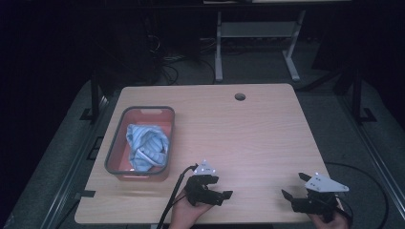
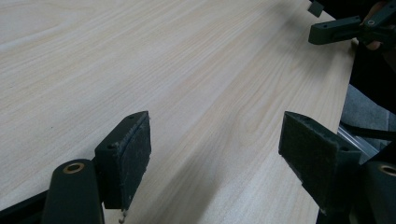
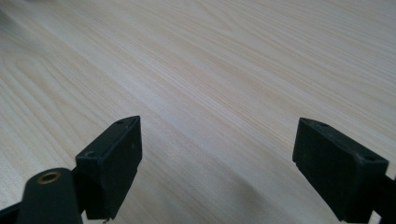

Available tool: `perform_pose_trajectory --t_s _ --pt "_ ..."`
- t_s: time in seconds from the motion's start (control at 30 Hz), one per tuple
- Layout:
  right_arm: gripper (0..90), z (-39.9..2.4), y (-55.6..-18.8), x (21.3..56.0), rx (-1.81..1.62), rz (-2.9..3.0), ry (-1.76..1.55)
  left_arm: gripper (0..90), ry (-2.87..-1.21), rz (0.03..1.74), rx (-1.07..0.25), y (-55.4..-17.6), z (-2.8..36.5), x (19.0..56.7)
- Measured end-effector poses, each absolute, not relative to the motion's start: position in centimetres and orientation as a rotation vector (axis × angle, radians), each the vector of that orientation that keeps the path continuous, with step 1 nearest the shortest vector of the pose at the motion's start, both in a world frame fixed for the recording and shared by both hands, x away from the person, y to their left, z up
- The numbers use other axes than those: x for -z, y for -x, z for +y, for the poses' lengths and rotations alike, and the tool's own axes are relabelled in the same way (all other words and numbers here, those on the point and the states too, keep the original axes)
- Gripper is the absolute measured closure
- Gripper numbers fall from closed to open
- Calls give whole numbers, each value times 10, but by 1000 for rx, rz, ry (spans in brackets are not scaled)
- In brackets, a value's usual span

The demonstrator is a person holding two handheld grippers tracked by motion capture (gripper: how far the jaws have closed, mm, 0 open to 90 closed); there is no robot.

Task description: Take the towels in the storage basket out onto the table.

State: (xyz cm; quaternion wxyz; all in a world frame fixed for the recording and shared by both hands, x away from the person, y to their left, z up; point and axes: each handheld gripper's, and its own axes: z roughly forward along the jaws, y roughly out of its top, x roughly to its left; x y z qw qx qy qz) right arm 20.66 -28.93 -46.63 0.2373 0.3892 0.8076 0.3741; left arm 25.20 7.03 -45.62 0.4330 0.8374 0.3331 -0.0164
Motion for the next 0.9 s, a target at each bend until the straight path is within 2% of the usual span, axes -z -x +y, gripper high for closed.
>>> perform_pose_trajectory --t_s 0.57,0.9 --pt "152 -288 -208 465 -1034 2208 -1069 247 -2090 857 22 -261 69 450" --pt "152 -285 -212 466 -1014 2218 -1067 208 -2061 858 42 -274 65 434"
